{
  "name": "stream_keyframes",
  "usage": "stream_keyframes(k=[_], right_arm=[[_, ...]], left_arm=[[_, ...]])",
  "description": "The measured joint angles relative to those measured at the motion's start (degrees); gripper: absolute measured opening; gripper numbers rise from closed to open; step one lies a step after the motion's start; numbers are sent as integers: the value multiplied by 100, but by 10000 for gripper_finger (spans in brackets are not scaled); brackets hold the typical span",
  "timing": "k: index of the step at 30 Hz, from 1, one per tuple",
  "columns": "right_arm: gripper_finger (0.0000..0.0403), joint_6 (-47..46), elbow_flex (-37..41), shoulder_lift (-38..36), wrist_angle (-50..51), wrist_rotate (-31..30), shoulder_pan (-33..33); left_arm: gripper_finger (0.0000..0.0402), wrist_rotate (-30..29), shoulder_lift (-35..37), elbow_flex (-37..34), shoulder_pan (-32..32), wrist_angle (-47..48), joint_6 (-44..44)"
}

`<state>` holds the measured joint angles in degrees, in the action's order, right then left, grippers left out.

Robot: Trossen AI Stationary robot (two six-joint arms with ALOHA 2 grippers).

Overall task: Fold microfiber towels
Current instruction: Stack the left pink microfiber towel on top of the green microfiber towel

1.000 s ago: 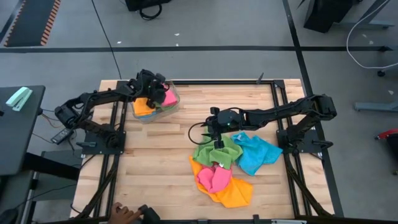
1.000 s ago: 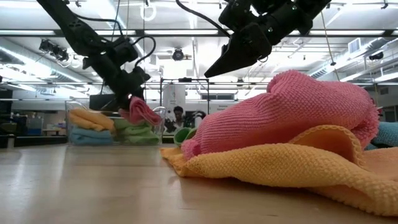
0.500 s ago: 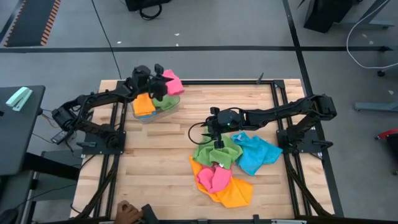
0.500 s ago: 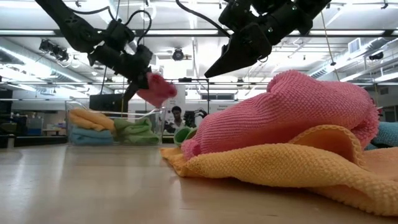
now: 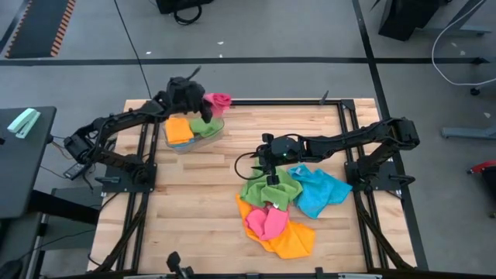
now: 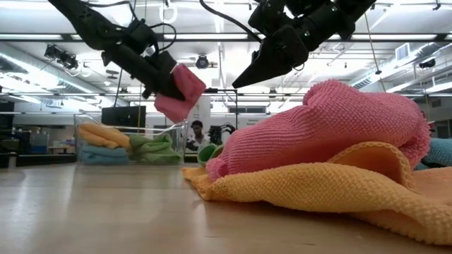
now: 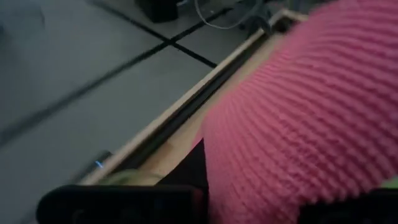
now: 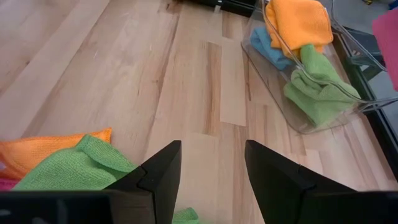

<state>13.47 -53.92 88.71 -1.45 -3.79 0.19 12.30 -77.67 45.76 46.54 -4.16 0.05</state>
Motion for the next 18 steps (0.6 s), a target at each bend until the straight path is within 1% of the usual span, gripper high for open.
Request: stream_keyframes(k=[3, 5, 7, 9, 11, 13, 15, 18], right_arm=[[186, -36, -1, 0, 0, 0, 0], [186, -82, 1, 0, 5, -1, -21], [186, -80, -1, 0, 33, -2, -79], [186, -29, 1, 0, 48, -2, -165], [186, 52, 1, 0, 18, 0, -233], [186, 106, -1, 0, -2, 0, -271], [184, 107, 0, 0, 0, 0, -275], [178, 171, 1, 1, -43, -2, -270]], left_arm=[[41, 370, 0, -88, -18, 21, 900], [29, 460, 0, -219, -132, -45, 1328], [14, 414, 2, -400, -271, -263, 1654], [14, 274, 54, -601, -384, -705, 1983], [17, -33, 172, -768, -483, -1209, 2248], [21, -456, 332, -933, -581, -1392, 2336], [17, -756, 501, -1153, -658, -1482, 2362], [13, -789, 728, -1464, -657, -1810, 2659]])
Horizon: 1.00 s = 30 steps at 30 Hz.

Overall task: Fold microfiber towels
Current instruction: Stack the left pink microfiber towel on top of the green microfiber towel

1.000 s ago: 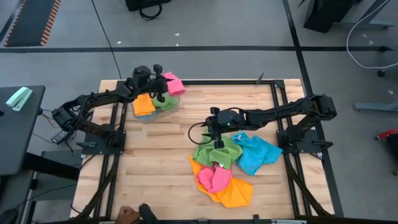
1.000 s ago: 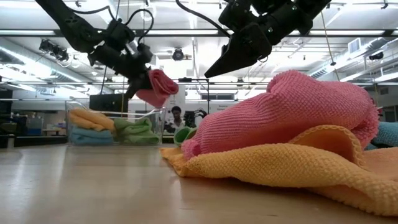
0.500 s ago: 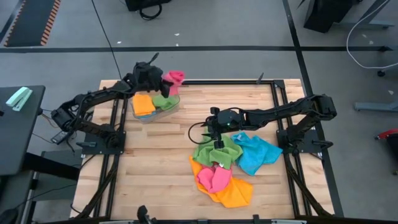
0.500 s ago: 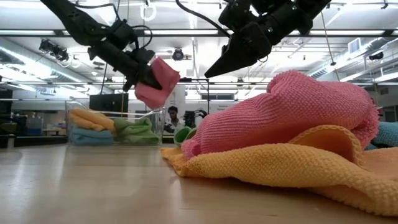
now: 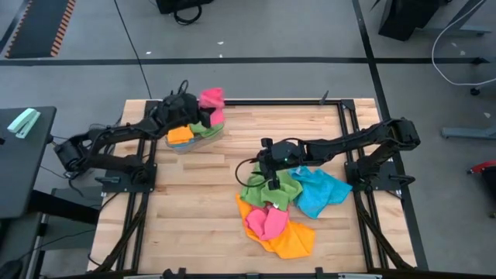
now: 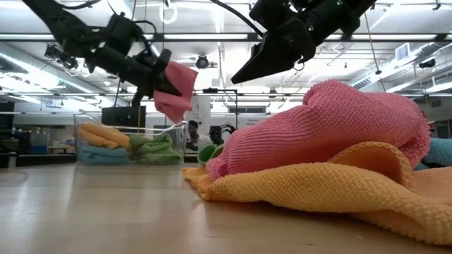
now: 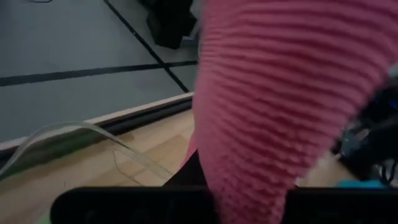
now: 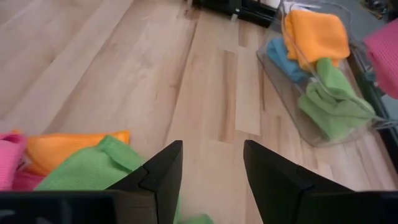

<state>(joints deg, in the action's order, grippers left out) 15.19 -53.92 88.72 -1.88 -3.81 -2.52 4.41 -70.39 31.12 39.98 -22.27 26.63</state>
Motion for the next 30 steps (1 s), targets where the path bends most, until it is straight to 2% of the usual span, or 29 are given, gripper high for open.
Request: stream_keyframes(k=[6, 13, 16, 18, 24, 27, 30], right_arm=[[166, 89, -1, 1, -77, 0, 12], [161, 70, -1, 1, 119, 79, -34], [161, 361, -1, 1, -189, 38, -21], [161, 686, -3, 66, -764, -199, 83], [170, 1754, -25, 474, -2508, -380, 521], [188, 1625, -281, 568, -2433, -285, 732], [211, 1192, -566, 566, -2245, 125, 1018]], left_arm=[[24, -44, 99, -464, 274, -86, 1095], [16, -27, 124, -829, 335, -432, 1762], [28, -94, 107, -831, 334, -440, 1795], [33, -208, 107, -831, 281, -634, 1845], [16, -276, 107, -827, 58, -1877, 1918], [14, -272, 107, -827, -7, -2309, 1762], [28, -279, 107, -827, -93, -2609, 1460]])
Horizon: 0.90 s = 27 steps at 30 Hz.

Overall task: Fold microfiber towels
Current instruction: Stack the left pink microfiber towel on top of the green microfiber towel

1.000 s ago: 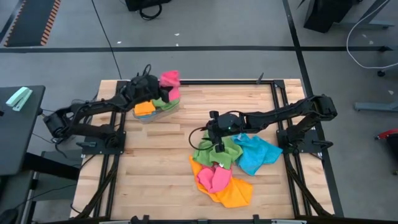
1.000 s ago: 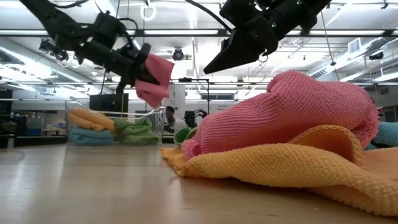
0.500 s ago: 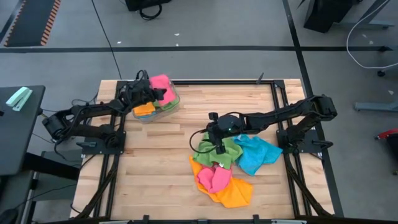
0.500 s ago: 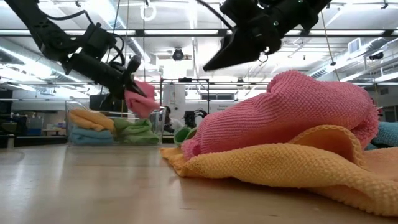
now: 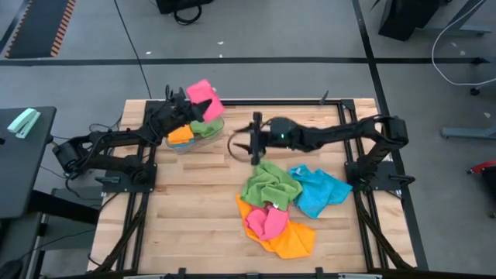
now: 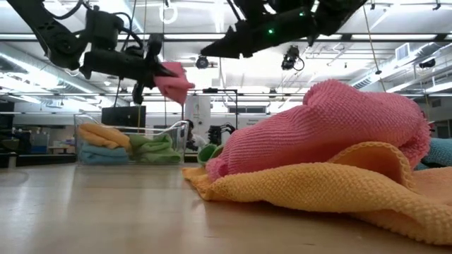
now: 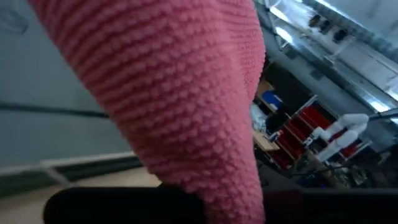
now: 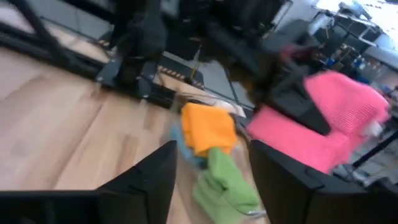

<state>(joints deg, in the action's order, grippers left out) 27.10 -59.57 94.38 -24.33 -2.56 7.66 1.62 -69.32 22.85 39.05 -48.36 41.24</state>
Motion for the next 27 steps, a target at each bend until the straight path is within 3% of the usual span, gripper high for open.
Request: stream_keyframes(k=[3, 7, 10, 14, 18, 24, 27], right_arm=[[234, -327, -279, -6, 333, 297, 314], [260, -1040, -682, -8, 554, 1293, 936], [272, -1204, -792, -8, 612, 1677, 1292], [287, -1381, -957, -8, 598, 1982, 1430], [310, -1517, -1120, -8, 723, 2676, 1481], [352, -1201, -1143, -8, 843, 2561, 1283], [369, -1249, -1143, -8, 862, 2518, 1111]], left_arm=[[34, 111, -2, 0, -122, -417, -608], [18, 488, -4, 0, -287, -808, -1671], [13, 697, -2, 2, -473, -1034, -2525], [32, 726, -2, 2, -769, -1164, -3669], [45, 724, -4, 4, -1096, -1264, -4483], [17, 723, -4, 4, -1721, -1296, -5271], [14, 724, -4, 4, -2162, -1214, -6105]])
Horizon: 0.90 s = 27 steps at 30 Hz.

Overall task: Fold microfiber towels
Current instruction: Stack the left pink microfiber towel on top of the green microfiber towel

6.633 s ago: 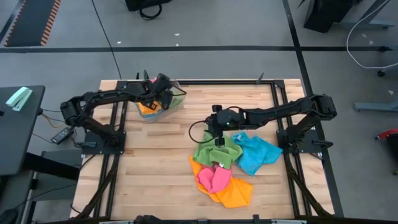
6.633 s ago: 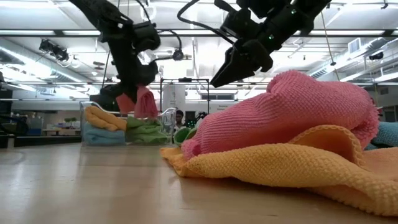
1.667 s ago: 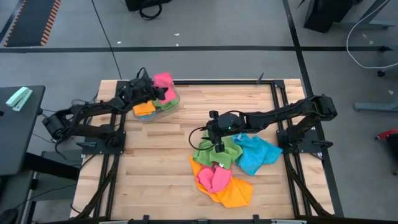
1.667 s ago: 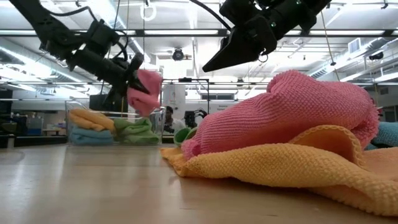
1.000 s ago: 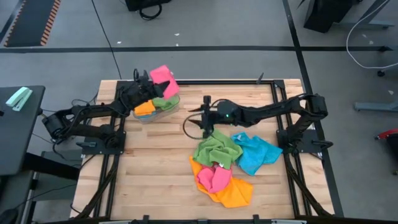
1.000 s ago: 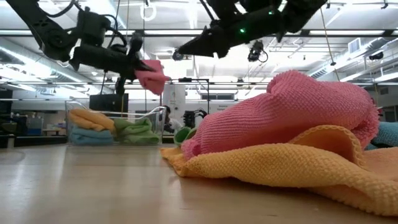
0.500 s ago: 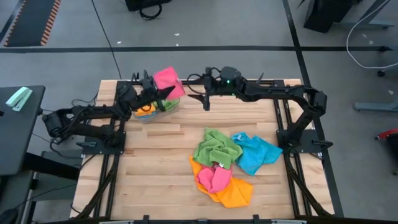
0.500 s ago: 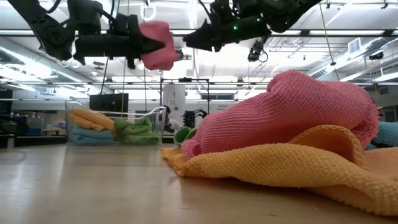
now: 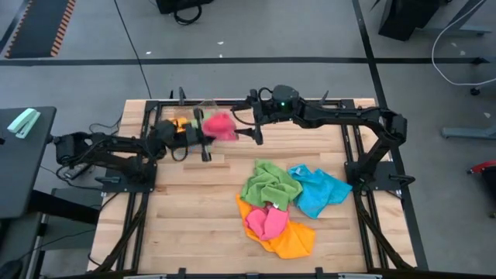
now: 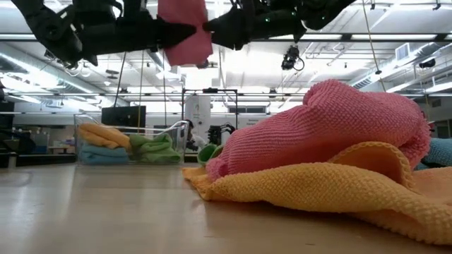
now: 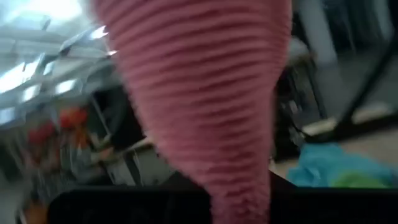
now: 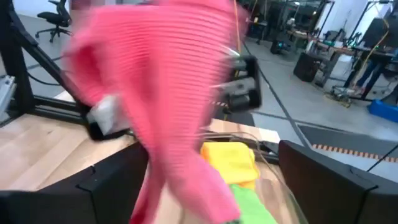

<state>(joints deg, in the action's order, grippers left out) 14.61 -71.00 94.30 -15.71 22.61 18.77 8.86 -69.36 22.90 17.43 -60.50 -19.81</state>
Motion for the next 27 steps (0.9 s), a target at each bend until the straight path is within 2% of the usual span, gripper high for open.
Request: stream_keyframes(k=[3, 8, 11, 13, 17, 23, 27], right_arm=[[381, 34, 0, -2, 197, 18, -252], [390, 183, 4, -64, 477, 681, -530], [390, 448, 4, -63, 504, 847, -652], [390, 888, 4, -63, 500, 617, -787], [385, 1915, 4, -92, 544, -404, -1097], [381, 3410, 4, -118, 576, -2056, -1505], [381, 4004, 7, -141, 708, -2567, -1630]], left_arm=[[27, 1, 0, 2, -444, 176, -1107], [46, 9, 0, 2, -850, 281, -2798], [38, -186, -2, 2, -859, 335, -3148], [26, -393, -1, 2, -795, 318, -3160], [13, -434, -2, 3, -544, 187, -2874], [30, -434, -1, 376, -105, 193, -1190], [33, -423, -1, 631, 56, 571, -38]])
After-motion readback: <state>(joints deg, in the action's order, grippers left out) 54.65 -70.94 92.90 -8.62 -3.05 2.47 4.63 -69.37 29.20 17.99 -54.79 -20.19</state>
